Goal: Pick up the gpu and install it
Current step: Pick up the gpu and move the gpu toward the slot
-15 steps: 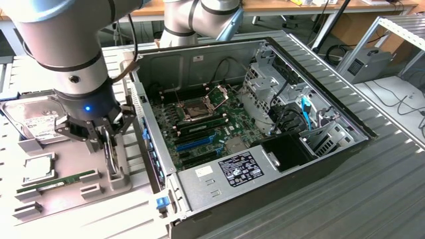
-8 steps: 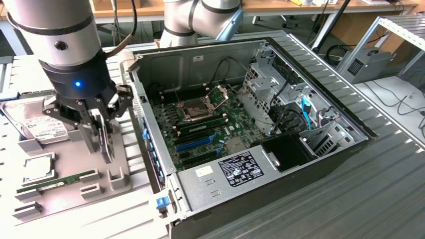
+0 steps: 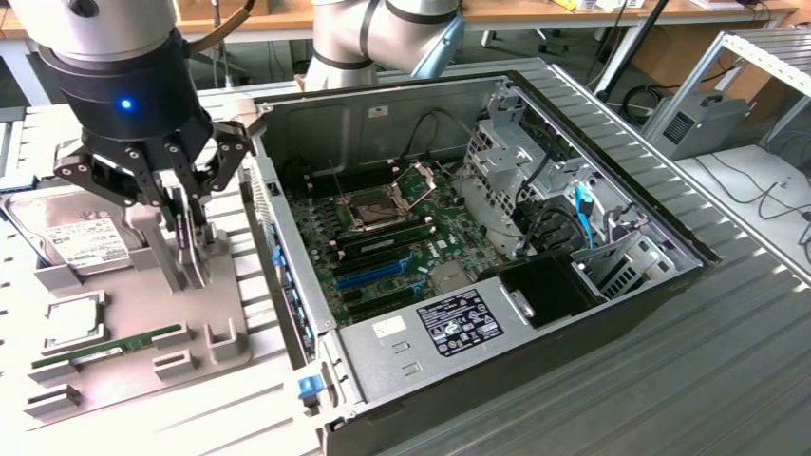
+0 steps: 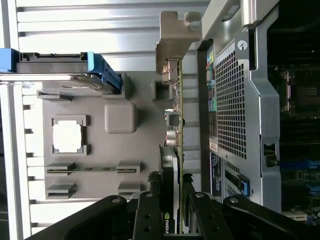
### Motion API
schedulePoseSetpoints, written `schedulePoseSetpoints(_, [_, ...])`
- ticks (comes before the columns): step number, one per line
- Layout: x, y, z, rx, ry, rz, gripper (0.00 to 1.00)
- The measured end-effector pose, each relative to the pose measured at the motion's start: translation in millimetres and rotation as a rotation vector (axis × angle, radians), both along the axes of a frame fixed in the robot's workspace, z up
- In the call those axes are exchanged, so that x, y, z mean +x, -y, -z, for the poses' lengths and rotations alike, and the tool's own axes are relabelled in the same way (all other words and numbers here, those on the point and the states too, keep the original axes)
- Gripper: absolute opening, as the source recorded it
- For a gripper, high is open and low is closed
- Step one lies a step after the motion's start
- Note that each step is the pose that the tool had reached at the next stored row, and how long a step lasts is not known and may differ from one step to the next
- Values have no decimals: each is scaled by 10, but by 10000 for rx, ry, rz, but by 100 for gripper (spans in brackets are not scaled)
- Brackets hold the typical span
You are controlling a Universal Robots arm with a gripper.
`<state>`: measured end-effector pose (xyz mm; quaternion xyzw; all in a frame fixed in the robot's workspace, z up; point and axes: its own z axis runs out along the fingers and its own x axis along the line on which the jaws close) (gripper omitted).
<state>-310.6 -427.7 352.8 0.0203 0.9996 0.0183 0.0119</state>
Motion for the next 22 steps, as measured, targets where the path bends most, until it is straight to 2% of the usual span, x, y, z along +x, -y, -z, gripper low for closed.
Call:
schedulePoseSetpoints(3, [0, 0, -40, -1, -1, 0, 27])
schedulePoseSetpoints(11, [0, 0, -46, 0, 0, 0, 27])
schedulePoseSetpoints(22, [0, 0, -105, 0, 0, 0, 27])
